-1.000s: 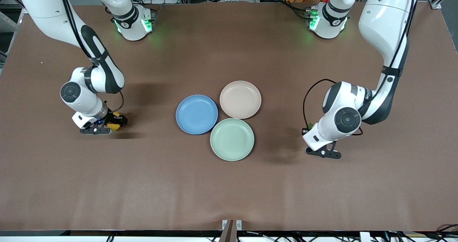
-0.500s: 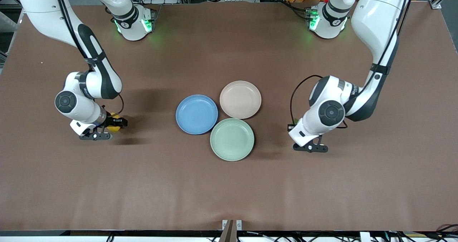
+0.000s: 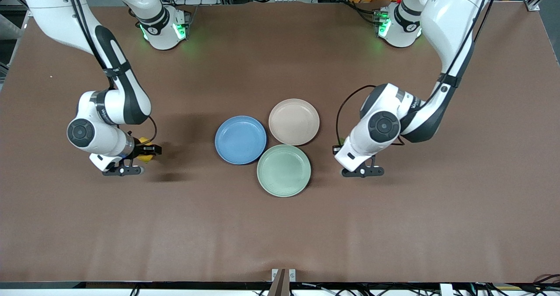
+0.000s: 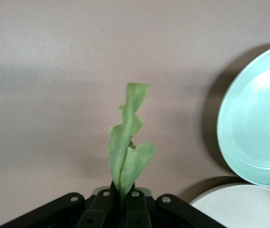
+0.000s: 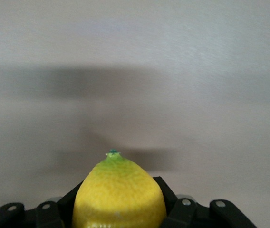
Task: Place lemon and lettuce in plates
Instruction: 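Lift the lettuce with the left gripper while the right gripper lifts the lemon, then move the lettuce over the beige plate while the right gripper moves the lemon, then lower and release the lettuce and lemon onto the beige and blue plates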
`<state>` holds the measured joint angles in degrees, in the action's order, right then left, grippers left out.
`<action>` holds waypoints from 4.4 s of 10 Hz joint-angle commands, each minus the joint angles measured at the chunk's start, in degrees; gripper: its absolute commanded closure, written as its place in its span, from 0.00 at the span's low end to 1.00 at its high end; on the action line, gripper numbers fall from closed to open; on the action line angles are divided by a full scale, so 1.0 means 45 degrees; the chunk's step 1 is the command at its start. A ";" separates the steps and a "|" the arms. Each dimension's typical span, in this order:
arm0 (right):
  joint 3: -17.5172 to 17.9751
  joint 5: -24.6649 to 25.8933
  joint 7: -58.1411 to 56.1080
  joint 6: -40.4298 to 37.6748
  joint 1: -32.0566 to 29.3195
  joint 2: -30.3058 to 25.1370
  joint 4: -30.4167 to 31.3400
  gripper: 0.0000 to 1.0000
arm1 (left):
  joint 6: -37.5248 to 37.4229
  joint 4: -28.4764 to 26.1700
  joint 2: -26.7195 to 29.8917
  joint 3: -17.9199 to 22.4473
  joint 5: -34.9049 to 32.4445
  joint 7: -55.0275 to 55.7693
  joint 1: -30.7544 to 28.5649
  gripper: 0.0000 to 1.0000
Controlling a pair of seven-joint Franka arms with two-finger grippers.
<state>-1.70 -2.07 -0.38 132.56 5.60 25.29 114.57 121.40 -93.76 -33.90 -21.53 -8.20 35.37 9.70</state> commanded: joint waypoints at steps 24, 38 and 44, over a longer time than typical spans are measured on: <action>0.2213 -0.0068 0.6938 0.1417 0.4653 0.1487 -0.1280 0.65 | 0.0914 0.0445 -0.1256 -0.0919 -0.0346 0.4211 0.2726 1.00; 0.2018 0.0695 0.7428 0.1655 0.4497 0.2133 -0.2002 0.24 | -0.1938 0.0600 -0.0986 -0.0492 -0.0463 0.3977 0.3412 0.00; 0.2018 0.0695 0.7234 0.1518 0.4205 0.2055 -0.2567 0.00 | -0.0944 0.1343 -0.0535 0.0526 -0.0700 0.3977 0.1699 0.00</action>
<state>7.08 -0.14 31.33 140.49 25.46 34.09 105.18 116.02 -87.31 -37.55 -18.66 -11.29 52.72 20.66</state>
